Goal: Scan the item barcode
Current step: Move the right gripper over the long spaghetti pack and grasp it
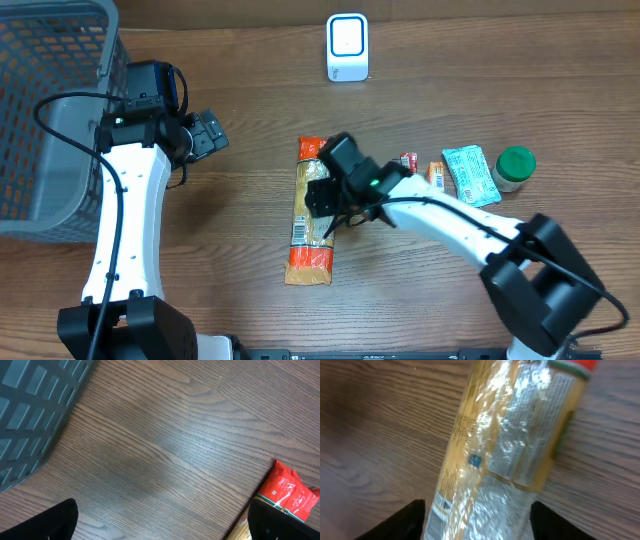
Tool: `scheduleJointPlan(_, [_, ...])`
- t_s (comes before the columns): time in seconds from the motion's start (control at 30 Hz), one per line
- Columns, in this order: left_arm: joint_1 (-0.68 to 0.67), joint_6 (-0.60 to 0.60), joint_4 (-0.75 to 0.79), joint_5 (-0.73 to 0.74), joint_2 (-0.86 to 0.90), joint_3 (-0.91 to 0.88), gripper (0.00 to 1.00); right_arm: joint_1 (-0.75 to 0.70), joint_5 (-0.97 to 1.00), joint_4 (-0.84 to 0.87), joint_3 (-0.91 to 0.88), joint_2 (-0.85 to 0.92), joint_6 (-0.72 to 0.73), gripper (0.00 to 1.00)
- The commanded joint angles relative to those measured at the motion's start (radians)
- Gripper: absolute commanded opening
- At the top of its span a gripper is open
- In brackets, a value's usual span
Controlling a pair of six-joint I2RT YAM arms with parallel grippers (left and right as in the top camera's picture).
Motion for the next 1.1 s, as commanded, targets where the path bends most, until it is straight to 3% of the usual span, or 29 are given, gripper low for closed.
scheduleJointPlan(0.0, [0.000, 0.011, 0.000, -0.003, 0.007, -0.004, 1.00, 0.039, 0.128, 0.030, 0.005, 0.053, 0.035, 0.75])
scheduleJointPlan(0.2, [0.000, 0.011, 0.000, -0.003, 0.007, -0.004, 1.00, 0.065, 0.212, 0.082, 0.005, 0.137, 0.036, 0.78])
scheduleJointPlan(0.3, [0.000, 0.011, 0.000, -0.003, 0.007, -0.004, 1.00, 0.064, 0.213, 0.064, 0.006, 0.137, 0.035, 0.73])
scheduleJointPlan(0.67, [0.000, 0.011, 0.000, -0.003, 0.007, -0.004, 1.00, 0.023, 0.231, -0.123, 0.007, -0.025, -0.050, 0.73])
scheduleJointPlan(0.8, [0.000, 0.011, 0.000, -0.003, 0.007, -0.004, 1.00, 0.022, 0.180, -0.134, 0.011, -0.031, -0.239, 0.76])
scheduleJointPlan(1.07, [0.000, 0.011, 0.000, -0.003, 0.007, -0.004, 1.00, -0.056, -0.002, -0.292, 0.188, -0.031, -0.234, 0.78])
